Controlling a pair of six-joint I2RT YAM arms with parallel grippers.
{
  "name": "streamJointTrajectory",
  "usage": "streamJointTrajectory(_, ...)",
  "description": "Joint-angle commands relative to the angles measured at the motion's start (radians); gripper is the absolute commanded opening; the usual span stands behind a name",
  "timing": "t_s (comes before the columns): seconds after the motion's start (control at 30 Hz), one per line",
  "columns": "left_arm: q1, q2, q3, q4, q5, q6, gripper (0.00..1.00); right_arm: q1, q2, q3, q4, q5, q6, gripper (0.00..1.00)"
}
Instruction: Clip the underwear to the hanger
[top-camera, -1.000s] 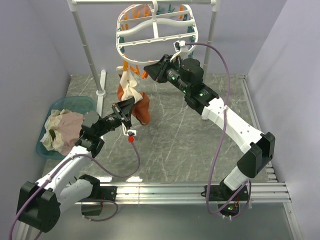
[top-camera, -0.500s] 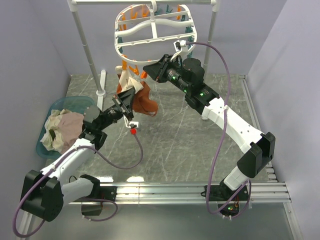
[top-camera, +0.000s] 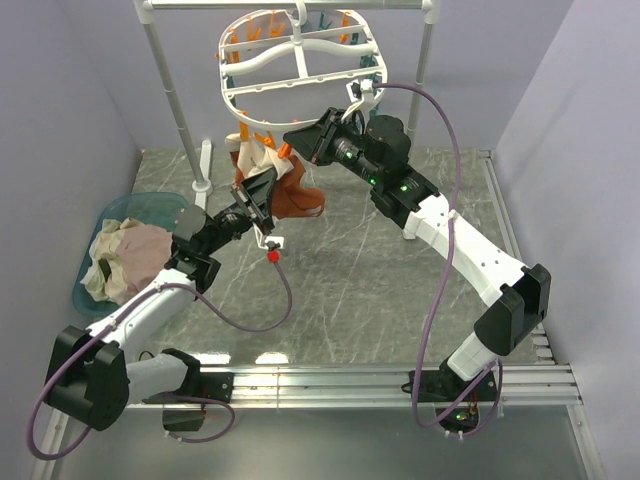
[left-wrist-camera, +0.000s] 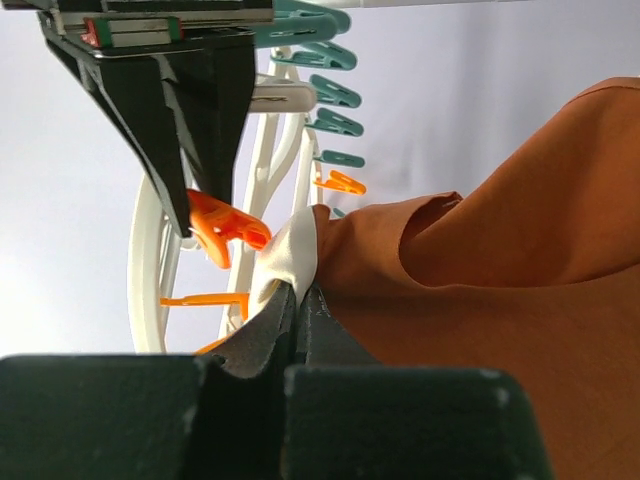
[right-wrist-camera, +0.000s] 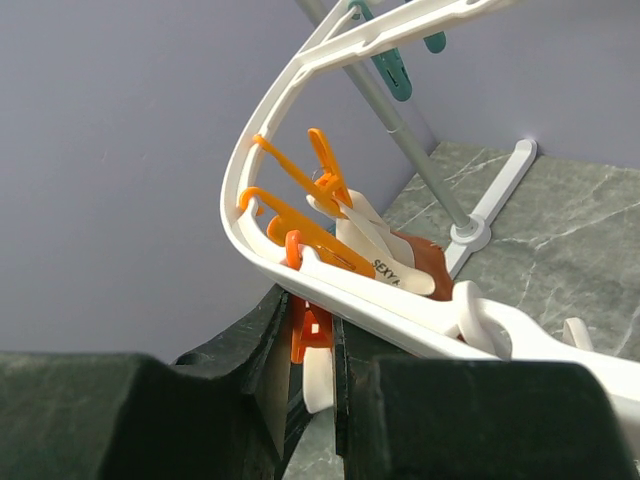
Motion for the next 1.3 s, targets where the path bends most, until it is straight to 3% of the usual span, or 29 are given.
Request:
streamJointTrajectory(0.0,-0.008,0.010,0.062,0.075,-0.013,-0.036,0.00,-0.006,-0.006,-0.008,0.013,-0.018,0.013,0.00)
streamJointTrajectory(0.73,-0.013,-0.031,0.057,0.031,-0.008,-0.017,0.00,-0.013,0.011,0.015,-0.033,0.057,-0.002,0.00)
streamJointTrajectory(1.27,-0.013,0.040,0.083,0.074,-0.044,0.007,0.00,-0.039,0.012,0.000,0.007,-0.042,0.085,0.00)
